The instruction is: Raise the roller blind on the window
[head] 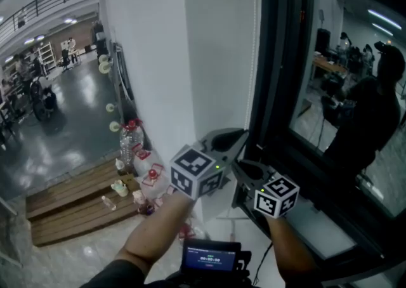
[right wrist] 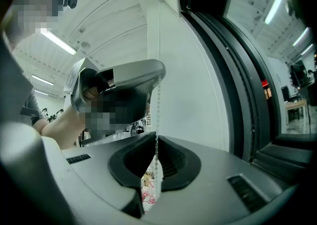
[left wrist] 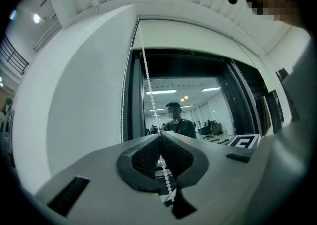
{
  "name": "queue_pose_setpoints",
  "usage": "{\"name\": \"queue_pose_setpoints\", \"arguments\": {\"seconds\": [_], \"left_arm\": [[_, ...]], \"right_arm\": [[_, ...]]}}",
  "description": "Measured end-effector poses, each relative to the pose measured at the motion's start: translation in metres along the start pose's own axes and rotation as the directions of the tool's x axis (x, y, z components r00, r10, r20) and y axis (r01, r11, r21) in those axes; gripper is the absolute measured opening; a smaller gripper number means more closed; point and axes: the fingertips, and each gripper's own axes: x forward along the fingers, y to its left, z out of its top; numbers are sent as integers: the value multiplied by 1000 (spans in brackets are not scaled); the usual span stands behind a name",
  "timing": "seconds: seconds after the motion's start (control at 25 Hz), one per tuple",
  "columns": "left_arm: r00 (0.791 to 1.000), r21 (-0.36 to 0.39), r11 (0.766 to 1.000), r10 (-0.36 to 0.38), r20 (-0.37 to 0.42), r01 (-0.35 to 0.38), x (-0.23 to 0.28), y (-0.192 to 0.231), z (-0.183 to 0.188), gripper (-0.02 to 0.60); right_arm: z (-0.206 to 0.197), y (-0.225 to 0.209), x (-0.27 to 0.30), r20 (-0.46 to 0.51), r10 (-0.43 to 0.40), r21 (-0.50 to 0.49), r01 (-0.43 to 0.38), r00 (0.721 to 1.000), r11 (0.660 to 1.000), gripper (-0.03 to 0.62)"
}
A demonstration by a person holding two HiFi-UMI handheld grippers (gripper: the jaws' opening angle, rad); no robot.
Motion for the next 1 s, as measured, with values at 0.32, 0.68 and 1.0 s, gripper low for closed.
{"name": "queue_pose_setpoints", "arguments": {"seconds": [0.32,0.68,1.0], "left_arm": [[998,-45,999,17,-65,-20,-10,3,-53,2],[993,-71,997,7,-117,-15,-13,-6,-98,2],[992,-83,996,19,-128,-30,-19,1,-113,2]], "right_arm": [[-53,-6,5,-121,-12,24,15,993,1000,15],[-99,-13,-2,-226,-40,24,46,973,999,30],[-64,-15,-26,-179,-37,-64,26,983,998,87]]}}
